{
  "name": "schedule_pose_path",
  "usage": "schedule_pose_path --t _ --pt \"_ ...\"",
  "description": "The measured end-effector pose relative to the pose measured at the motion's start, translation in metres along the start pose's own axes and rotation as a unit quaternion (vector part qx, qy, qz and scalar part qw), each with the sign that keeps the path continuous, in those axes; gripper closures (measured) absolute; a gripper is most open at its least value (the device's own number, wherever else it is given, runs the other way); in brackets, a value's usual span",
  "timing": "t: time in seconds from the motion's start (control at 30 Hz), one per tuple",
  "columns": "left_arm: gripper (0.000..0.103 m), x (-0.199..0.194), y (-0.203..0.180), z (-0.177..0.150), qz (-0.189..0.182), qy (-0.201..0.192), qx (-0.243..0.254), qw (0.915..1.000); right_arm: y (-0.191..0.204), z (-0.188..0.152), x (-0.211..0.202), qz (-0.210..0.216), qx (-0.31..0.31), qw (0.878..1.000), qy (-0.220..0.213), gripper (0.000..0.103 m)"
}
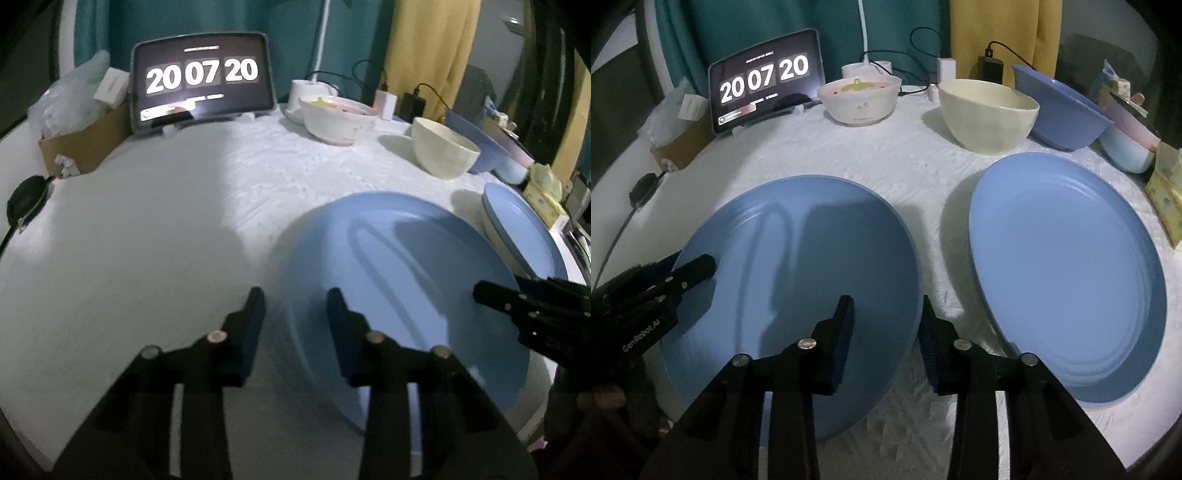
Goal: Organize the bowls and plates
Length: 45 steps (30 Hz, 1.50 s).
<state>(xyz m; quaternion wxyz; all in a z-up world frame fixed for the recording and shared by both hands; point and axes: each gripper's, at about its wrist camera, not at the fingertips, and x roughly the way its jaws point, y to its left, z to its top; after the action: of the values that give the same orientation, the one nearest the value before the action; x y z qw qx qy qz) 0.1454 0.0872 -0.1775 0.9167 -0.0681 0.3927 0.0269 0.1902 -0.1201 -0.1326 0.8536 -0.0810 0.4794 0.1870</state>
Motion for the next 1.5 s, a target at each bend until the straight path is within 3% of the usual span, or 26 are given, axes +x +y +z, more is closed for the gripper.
schedule_pose_path --t 0.07,0.5,1.5 --pt "0.078 0.001 -0.004 0.0 -0.003 0.003 0.007 1.0 -0.001 0.0 0.0 0.0 0.0 1.0 -0.002 0.072" --pt "0.078 -0.008 -0.006 0.007 0.008 -0.002 0.007 0.9999 -0.001 0.004 -0.011 0.008 -0.005 1.0 -0.017 0.073" --pt "0.078 -0.042 -0.039 0.025 -0.013 -0.04 0.03 0.9987 -0.028 0.013 -0.061 0.004 0.025 0.996 -0.08 0.073"
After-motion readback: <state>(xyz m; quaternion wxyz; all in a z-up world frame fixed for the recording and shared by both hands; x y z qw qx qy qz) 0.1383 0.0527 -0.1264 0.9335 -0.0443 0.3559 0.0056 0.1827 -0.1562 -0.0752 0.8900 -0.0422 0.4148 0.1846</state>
